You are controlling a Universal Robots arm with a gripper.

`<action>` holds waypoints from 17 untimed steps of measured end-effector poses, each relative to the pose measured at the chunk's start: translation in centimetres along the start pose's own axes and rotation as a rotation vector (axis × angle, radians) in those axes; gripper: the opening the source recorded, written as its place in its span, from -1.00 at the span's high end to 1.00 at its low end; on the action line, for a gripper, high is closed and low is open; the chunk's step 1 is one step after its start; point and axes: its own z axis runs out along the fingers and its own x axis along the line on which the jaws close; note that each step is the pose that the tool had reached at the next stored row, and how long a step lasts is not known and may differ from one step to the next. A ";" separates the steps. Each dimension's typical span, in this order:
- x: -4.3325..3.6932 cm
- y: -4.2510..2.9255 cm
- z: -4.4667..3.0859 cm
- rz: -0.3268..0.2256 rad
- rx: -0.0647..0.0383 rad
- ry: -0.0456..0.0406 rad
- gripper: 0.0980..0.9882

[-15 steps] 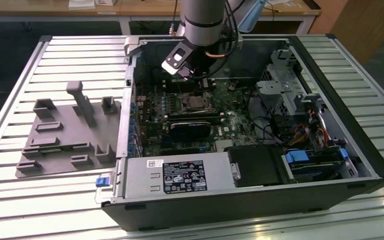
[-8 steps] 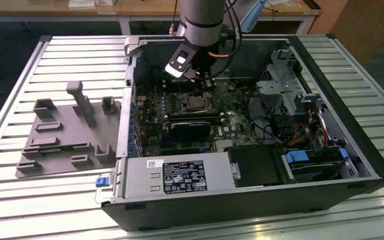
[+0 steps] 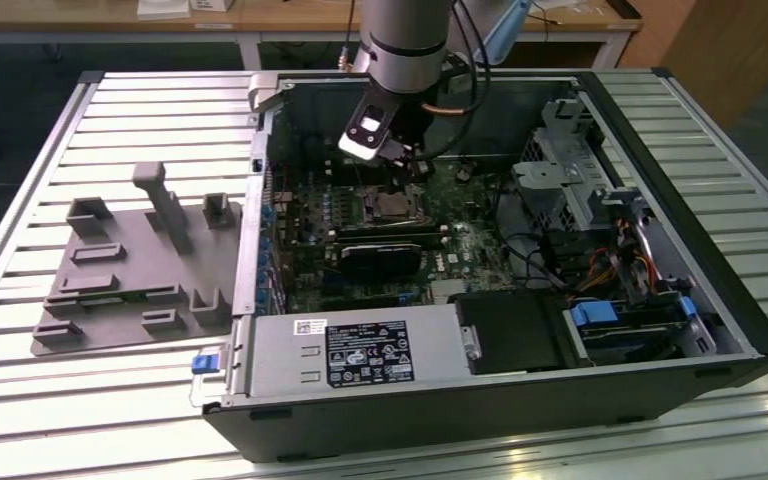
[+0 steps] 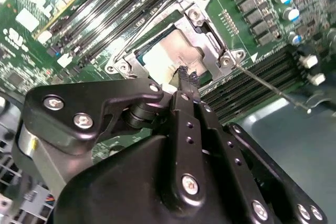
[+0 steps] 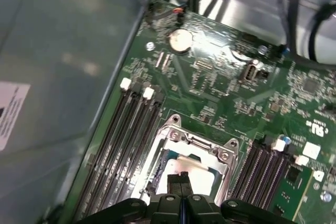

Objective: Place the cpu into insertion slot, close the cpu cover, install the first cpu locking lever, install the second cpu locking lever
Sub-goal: 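Close the cpu cover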

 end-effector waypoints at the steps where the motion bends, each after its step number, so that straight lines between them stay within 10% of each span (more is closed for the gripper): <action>1: 0.00 0.00 0.01 -0.017 0.001 0.0003 0.99; 17: -0.01 0.00 0.15 -0.308 0.011 0.0062 0.99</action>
